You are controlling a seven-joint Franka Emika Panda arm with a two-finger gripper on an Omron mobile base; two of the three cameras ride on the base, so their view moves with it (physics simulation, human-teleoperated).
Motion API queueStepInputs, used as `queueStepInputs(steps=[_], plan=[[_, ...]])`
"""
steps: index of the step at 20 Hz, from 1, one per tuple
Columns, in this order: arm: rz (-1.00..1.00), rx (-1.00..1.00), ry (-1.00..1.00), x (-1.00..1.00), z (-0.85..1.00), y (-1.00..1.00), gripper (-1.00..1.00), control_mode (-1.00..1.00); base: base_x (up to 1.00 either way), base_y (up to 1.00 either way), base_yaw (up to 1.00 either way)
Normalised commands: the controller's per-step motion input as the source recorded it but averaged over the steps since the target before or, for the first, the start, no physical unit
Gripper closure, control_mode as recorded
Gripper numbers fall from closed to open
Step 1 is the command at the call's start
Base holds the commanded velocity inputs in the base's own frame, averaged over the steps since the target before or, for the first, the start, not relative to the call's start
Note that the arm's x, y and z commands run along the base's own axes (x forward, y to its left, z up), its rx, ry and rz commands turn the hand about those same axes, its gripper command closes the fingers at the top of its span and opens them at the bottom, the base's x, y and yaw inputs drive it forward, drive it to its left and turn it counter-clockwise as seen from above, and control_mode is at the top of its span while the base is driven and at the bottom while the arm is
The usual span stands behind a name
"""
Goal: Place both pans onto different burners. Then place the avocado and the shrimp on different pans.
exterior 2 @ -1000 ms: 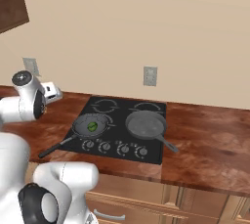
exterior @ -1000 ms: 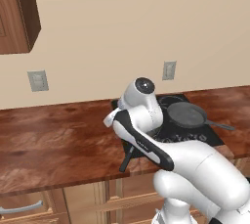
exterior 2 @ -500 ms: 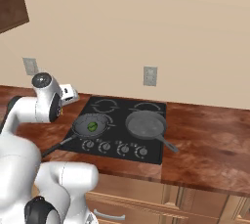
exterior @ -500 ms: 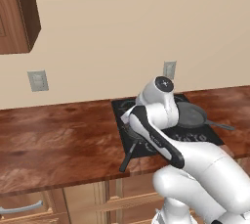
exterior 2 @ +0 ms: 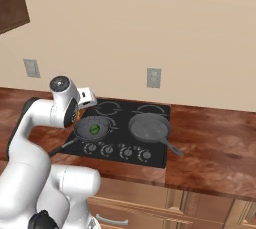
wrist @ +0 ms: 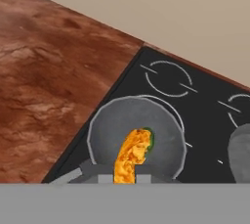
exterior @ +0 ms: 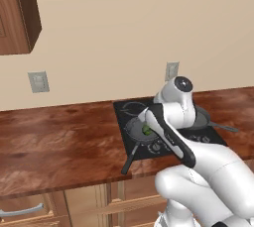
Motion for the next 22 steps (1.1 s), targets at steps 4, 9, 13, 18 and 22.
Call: queueStepInputs(steps=[4,9,13,18,22], plan=[[-0.06,0.0,0.0,0.01,0.0,-0.53,1.0,-1.0,0.0,0.0,0.0],[-0.06,0.0,0.0,0.08,0.0,-0.51,1.0,-1.0,0.0,0.0,0.0],[-0.07,0.0,0.01,0.14,0.0,-0.49,1.0,-1.0,0.0,0.0,0.0],[-0.06,-0.01,0.01,0.12,0.0,-0.49,1.0,-1.0,0.0,0.0,0.0],[-0.06,0.0,0.01,0.11,0.0,-0.5,1.0,-1.0,0.0,0.0,0.0]])
